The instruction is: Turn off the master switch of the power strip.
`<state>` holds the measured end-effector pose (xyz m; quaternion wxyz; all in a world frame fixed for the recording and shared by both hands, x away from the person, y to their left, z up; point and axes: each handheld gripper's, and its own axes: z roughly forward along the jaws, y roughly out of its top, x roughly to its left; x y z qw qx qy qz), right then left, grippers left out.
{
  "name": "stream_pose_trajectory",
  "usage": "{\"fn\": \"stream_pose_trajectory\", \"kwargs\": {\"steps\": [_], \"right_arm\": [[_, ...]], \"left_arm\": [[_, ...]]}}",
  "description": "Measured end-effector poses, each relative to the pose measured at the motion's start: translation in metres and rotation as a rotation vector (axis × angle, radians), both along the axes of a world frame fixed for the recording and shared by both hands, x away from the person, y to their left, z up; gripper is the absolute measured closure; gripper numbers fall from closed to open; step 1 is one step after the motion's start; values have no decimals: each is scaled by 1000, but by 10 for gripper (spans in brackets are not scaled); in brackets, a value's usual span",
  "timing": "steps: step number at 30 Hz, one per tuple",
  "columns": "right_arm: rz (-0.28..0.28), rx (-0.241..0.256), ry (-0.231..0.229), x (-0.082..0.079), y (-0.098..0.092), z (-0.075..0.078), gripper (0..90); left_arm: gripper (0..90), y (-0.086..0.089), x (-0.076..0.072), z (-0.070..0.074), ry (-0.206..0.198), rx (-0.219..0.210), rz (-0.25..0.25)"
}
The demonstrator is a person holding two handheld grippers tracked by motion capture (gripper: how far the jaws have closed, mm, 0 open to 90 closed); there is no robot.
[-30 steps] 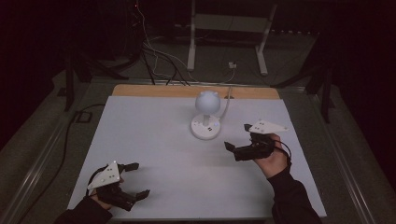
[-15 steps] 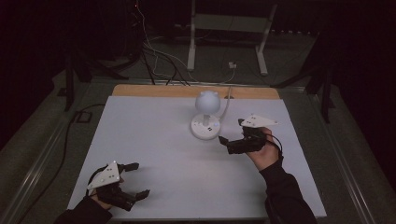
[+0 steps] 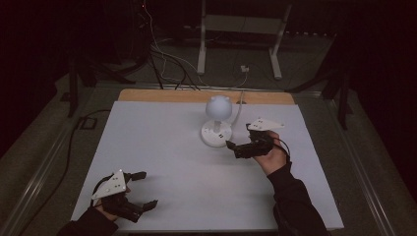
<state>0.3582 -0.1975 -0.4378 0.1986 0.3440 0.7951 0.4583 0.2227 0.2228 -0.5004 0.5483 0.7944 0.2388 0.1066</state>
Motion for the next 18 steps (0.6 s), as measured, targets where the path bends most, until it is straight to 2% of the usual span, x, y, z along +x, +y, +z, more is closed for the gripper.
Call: {"fn": "stream_pose_trajectory", "kwargs": {"steps": [18], "right_arm": [[-26,-13,17,25,4,-21,6]], "left_arm": [[4,0,0,0,1,-5,3]]}}
